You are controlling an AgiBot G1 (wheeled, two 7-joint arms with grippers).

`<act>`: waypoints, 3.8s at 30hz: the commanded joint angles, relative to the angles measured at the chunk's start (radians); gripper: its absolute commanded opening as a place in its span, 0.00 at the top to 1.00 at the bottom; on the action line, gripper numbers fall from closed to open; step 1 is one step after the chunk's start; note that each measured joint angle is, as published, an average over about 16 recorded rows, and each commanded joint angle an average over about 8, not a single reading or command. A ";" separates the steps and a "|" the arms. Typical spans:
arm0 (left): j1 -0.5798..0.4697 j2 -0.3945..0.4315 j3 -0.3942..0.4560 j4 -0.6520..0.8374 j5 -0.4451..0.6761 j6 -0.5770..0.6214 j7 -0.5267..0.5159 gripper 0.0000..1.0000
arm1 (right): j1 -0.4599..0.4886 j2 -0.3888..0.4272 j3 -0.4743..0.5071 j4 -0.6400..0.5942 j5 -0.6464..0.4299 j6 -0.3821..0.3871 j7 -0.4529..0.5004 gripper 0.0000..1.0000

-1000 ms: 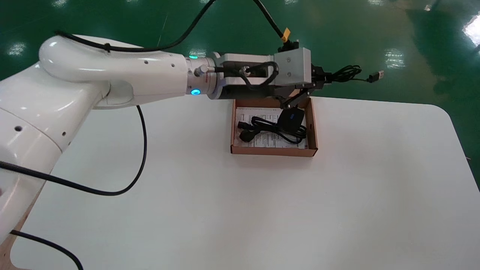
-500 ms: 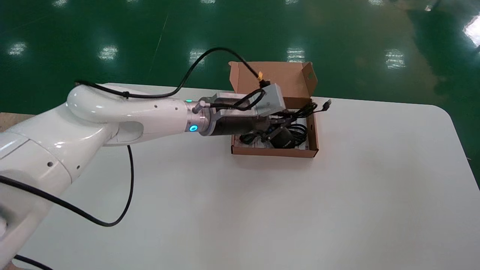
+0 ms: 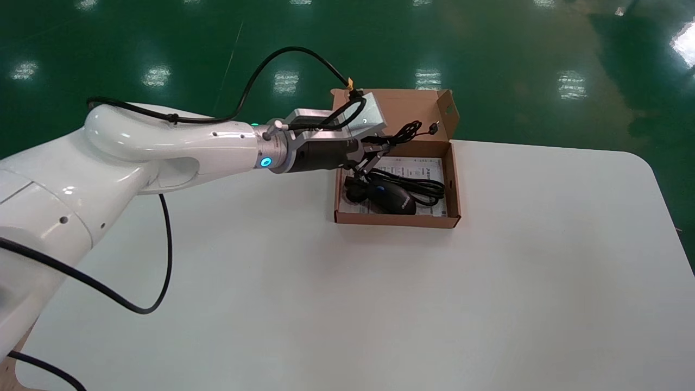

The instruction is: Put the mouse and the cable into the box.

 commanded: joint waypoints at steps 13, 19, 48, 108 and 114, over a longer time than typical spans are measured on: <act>0.003 -0.008 0.011 -0.015 -0.008 -0.012 -0.012 0.00 | -0.021 -0.007 0.006 0.011 0.014 -0.002 0.015 0.00; 0.047 -0.059 -0.058 -0.074 -0.018 0.043 -0.041 0.00 | -0.117 -0.003 0.050 0.099 0.102 0.004 0.068 0.00; 0.357 -0.424 -0.542 -0.488 -0.085 0.431 -0.244 0.00 | -0.766 0.029 0.354 0.701 0.696 0.043 0.421 0.00; 0.638 -0.757 -0.981 -0.865 -0.148 0.783 -0.428 0.00 | -1.353 0.057 0.627 1.242 1.232 0.078 0.738 0.00; 0.638 -0.756 -0.980 -0.863 -0.147 0.782 -0.428 0.00 | -1.351 0.057 0.626 1.240 1.230 0.078 0.737 0.00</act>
